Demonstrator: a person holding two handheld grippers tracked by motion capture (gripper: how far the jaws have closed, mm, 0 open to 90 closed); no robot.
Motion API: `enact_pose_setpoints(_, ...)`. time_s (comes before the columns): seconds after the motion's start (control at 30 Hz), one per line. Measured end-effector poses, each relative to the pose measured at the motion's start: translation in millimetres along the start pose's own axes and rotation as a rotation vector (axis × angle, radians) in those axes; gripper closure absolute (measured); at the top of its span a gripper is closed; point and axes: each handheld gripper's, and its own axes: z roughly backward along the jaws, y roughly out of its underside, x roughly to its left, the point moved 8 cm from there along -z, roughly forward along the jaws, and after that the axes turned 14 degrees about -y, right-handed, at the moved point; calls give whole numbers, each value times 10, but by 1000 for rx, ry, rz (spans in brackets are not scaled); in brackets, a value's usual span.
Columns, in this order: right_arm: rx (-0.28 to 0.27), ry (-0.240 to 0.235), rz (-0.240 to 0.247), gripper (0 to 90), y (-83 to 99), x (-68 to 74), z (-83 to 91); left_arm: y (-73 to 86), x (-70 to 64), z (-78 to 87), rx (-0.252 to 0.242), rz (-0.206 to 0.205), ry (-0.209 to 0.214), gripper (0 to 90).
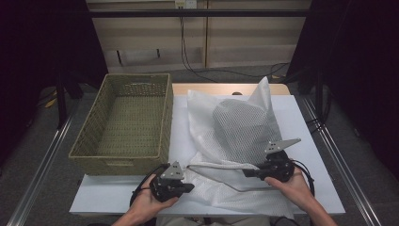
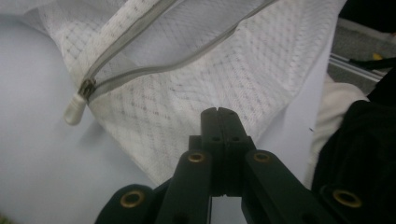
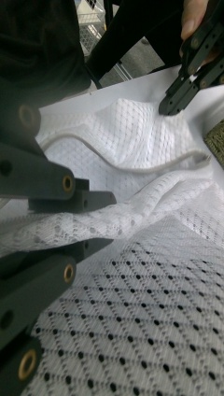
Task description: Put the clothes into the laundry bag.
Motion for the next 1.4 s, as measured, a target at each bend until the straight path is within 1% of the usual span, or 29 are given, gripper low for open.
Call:
enact_pose_setpoints(0.07,3,-5,6,822,-5,2,-24,88,23,69,24,-5,-9,900)
enact_pose_setpoints(0.1,13,-10,2,806,4,2,-40,127,22,95,33,5,2,900)
enact_pose_setpoints(0.13,27,-9,-4,790,19,5,-56,154,11,109,27,15,11,900)
enact_pose_setpoints(0.17,59,-5,-9,714,55,6,-101,195,5,129,46,-2,16,900)
enact_pose_setpoints(0.3,108,-2,0,667,111,40,-180,248,-35,146,50,5,11,900)
enact_pose_setpoints(0.33,127,-4,-6,637,131,49,-196,220,-23,147,32,16,14,900)
enact_pose_setpoints(0.4,151,26,2,616,179,60,-237,197,22,169,28,33,15,900)
enact_pose_setpoints(0.5,190,6,11,597,229,107,-269,169,49,176,-9,81,37,900)
enact_pose_setpoints(0.6,216,-14,23,592,273,125,-294,172,73,180,-17,85,27,882)
enact_pose_setpoints(0.63,232,-14,-4,608,309,130,-314,175,101,185,-16,89,19,779)
enact_pose_setpoints(0.7,236,-18,0,623,319,128,-324,172,160,197,-29,98,1,762)
enact_pose_setpoints(0.73,248,-26,-2,670,334,121,-329,176,191,201,-37,111,-7,671)
enact_pose_setpoints(0.77,248,-26,-2,670,334,121,-329,179,212,196,-44,122,-8,671)
enact_pose_setpoints(0.8,257,-35,-9,684,345,124,-336,203,228,186,-27,126,-8,628)
enact_pose_setpoints(0.9,277,2,-2,815,367,86,-363,228,221,99,7,88,-33,487)
enact_pose_setpoints(0.93,265,34,2,863,356,73,-359,248,221,54,36,65,-49,446)
enact_pose_setpoints(0.97,257,38,2,900,346,65,-356,285,219,1,74,32,-59,434)
enact_pose_setpoints(1.0,266,43,10,900,346,56,-357,274,204,-9,57,33,-60,421)
enact_pose_setpoints(1.03,265,55,9,900,345,49,-357,281,211,-3,74,27,-72,421)
enact_pose_setpoints(1.07,266,39,16,900,348,54,-360,283,231,-1,81,17,-90,552)
enact_pose_setpoints(1.1,261,36,10,900,344,64,-360,273,248,-9,76,24,-112,636)
enact_pose_setpoints(1.13,261,36,10,900,344,64,-360,278,279,-2,94,10,-133,636)
enact_pose_setpoints(1.2,237,7,19,895,310,85,-334,271,271,-13,86,30,-78,881)
enact_pose_setpoints(1.23,237,7,19,895,310,85,-334,274,264,-7,93,18,-84,881)
enact_pose_setpoints(1.27,195,-5,12,793,255,89,-266,253,232,-20,79,41,-99,890)
enact_pose_setpoints(1.3,195,-5,12,793,255,89,-266,266,242,-3,100,14,-94,890)
enact_pose_setpoints(1.33,134,-7,2,686,179,82,-161,268,236,4,98,22,-82,892)
enact_pose_setpoints(1.37,134,-7,2,686,179,82,-161,288,250,26,117,-6,-76,892)
enact_pose_setpoints(1.4,109,-8,-4,647,150,78,-104,290,232,26,106,15,-64,892)
